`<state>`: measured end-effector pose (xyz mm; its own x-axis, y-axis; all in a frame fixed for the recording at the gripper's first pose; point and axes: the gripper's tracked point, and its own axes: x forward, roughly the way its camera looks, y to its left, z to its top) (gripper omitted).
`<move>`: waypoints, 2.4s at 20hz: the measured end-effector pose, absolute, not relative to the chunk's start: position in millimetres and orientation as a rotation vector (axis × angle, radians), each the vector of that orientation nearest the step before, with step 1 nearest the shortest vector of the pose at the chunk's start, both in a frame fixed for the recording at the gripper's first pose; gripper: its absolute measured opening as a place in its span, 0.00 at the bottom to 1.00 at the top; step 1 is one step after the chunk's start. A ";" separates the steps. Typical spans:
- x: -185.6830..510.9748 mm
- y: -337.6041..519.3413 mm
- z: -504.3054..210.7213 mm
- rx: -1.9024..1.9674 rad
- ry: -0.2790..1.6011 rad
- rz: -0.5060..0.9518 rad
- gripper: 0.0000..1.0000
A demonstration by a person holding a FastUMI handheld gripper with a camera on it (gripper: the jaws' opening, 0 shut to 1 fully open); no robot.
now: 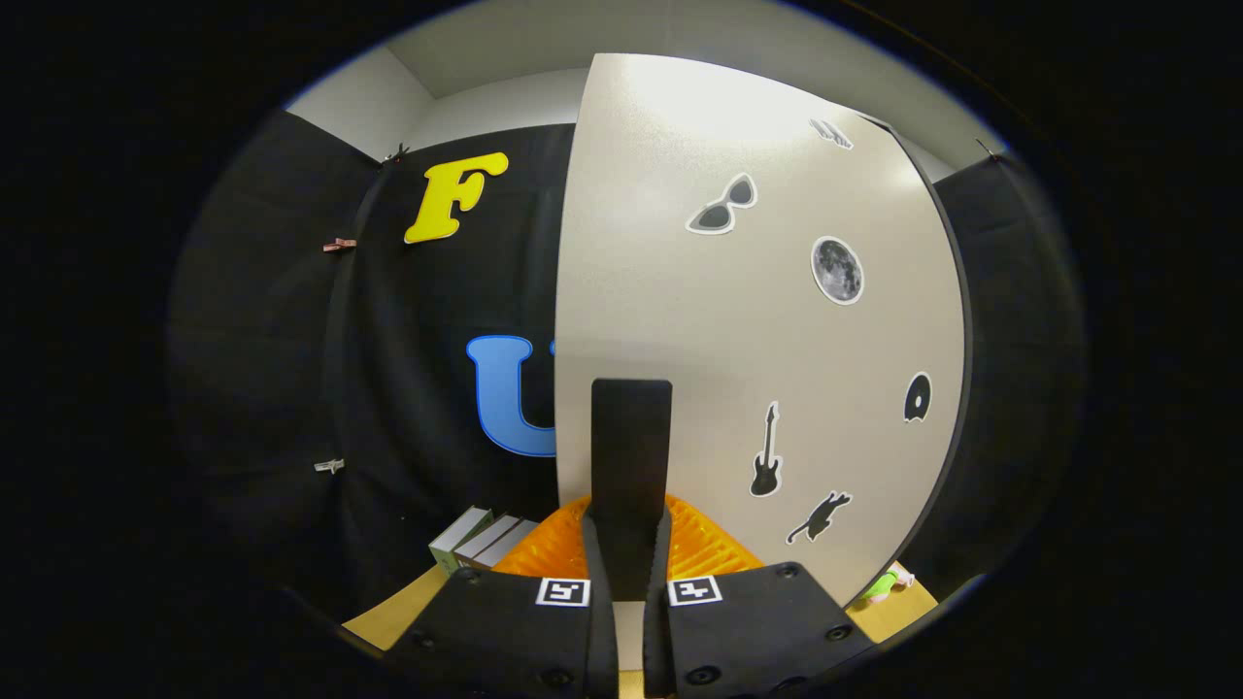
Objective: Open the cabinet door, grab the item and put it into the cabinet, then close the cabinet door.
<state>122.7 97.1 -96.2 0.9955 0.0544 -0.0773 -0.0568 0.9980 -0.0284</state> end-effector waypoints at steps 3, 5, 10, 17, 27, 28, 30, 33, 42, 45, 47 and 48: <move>98.5 89.8 -93.0 -0.026 0.076 0.061 0.14; 81.2 81.4 -91.8 -0.013 0.076 0.063 0.14; 46.9 64.1 -88.1 -0.015 0.078 0.062 0.14; 5.8 39.9 -83.0 -0.018 0.084 0.116 0.14; -34.4 9.7 -82.6 -0.018 0.106 0.277 0.14; -34.2 11.2 -82.5 -0.014 0.108 0.289 0.14; -38.2 5.4 -82.8 -0.011 0.106 0.315 0.14; -45.1 -4.9 -81.5 0.000 0.104 0.353 0.14; -63.4 -43.0 -78.9 0.025 0.097 0.325 0.14; -64.4 -55.4 -77.9 0.000 0.092 0.263 0.13; -63.0 -64.6 -78.3 -0.006 0.089 0.229 0.13; -62.9 -68.1 -78.2 -0.003 0.089 0.217 0.13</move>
<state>-62.9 -68.1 -78.2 0.9727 0.2145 -0.0885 -0.2148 0.9766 0.0069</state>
